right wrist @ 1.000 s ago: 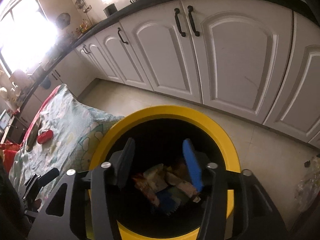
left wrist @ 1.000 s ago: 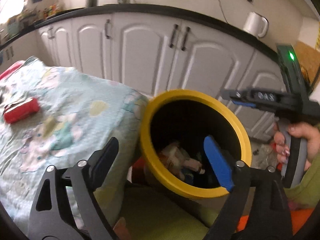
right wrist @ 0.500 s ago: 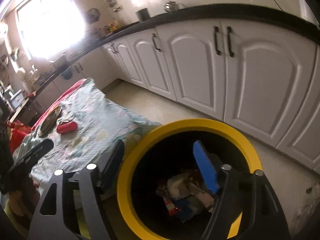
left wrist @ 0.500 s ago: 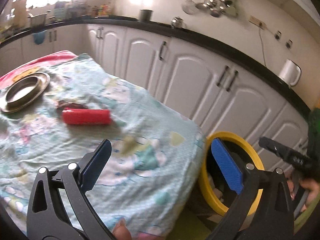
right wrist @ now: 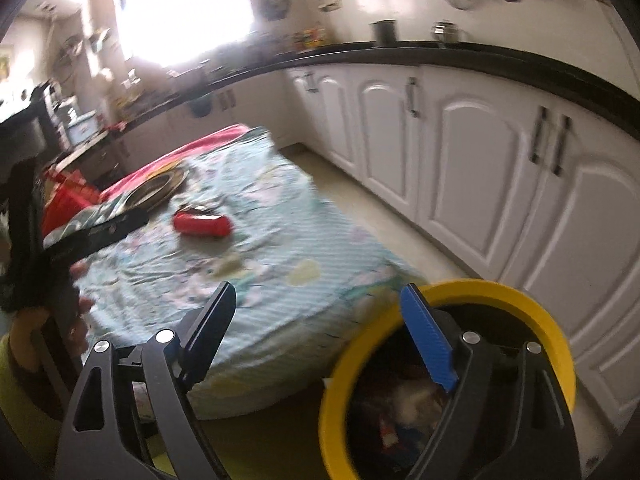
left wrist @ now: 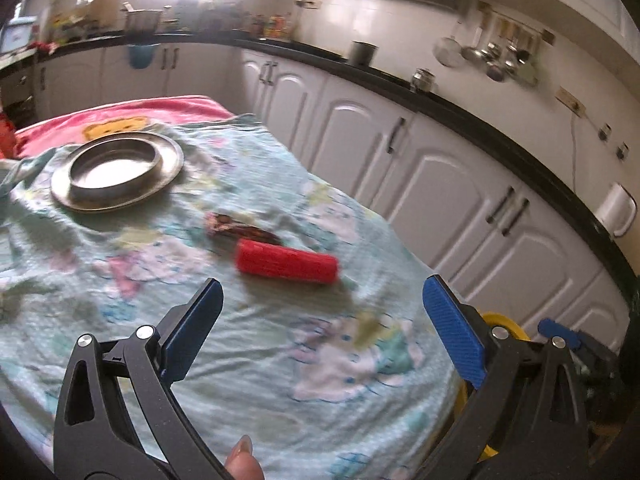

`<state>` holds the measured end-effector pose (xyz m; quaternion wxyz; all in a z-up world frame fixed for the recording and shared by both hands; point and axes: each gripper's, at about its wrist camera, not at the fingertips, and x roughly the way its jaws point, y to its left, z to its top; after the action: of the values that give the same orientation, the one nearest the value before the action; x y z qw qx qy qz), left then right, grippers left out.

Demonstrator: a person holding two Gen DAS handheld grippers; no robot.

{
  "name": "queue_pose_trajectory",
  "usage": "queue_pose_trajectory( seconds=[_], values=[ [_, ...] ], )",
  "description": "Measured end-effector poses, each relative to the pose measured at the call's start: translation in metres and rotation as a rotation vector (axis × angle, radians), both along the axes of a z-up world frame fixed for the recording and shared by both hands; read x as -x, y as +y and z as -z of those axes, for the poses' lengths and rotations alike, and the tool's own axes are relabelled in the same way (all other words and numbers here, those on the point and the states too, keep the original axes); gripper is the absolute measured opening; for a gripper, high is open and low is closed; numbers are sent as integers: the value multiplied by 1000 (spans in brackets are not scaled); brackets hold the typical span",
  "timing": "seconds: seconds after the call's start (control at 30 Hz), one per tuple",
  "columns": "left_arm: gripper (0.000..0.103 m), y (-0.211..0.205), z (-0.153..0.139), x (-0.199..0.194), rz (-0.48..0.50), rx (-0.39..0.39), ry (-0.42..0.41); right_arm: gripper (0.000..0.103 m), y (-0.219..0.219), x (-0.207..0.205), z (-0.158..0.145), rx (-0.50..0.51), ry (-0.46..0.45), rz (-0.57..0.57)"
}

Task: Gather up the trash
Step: 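Move the left gripper to the brown chocolate wrapper while the right approaches the red snack tube, then close the left gripper on the brown wrapper while the right grasps the red snack tube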

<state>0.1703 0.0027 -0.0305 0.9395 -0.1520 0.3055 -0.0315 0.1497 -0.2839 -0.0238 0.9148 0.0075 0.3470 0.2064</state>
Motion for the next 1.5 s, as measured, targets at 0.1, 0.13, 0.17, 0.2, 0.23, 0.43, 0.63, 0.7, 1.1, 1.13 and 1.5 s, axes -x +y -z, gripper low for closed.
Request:
queue_pose_trajectory(
  seconds=[0.1, 0.13, 0.17, 0.2, 0.23, 0.43, 0.63, 0.7, 1.1, 1.13, 1.5],
  values=[
    [92, 24, -1, -7, -53, 13, 14, 82, 28, -6, 2, 36, -17, -77],
    [92, 30, -1, -9, -68, 14, 20, 82, 35, -7, 3, 49, -25, -94],
    [92, 37, 0, -11, -82, 18, 25, 82, 45, -9, 4, 69, -34, -122],
    [92, 47, 0, -14, -98, 26, 30, 82, 54, -11, 5, 86, -43, -142],
    [92, 52, 1, -15, -109, 31, 36, 82, 65, -15, 6, 106, -52, -170],
    [91, 87, 9, -38, -140, 89, 89, 82, 122, -44, 16, 177, -64, -320],
    [78, 101, 17, -62, -115, 118, 132, 82, 168, -79, 30, 258, -56, -436],
    [69, 104, 20, -72, -98, 134, 148, 81, 181, -95, 36, 270, -40, -451],
    [53, 109, 56, -118, -55, 262, 273, 49, 227, -124, 67, 376, -13, -629],
    [51, 107, 58, -118, -53, 269, 276, 42, 226, -122, 67, 365, -6, -642],
    [23, 83, 61, -126, -12, 239, 286, 28, 183, -72, 68, 310, 15, -608]
  ],
)
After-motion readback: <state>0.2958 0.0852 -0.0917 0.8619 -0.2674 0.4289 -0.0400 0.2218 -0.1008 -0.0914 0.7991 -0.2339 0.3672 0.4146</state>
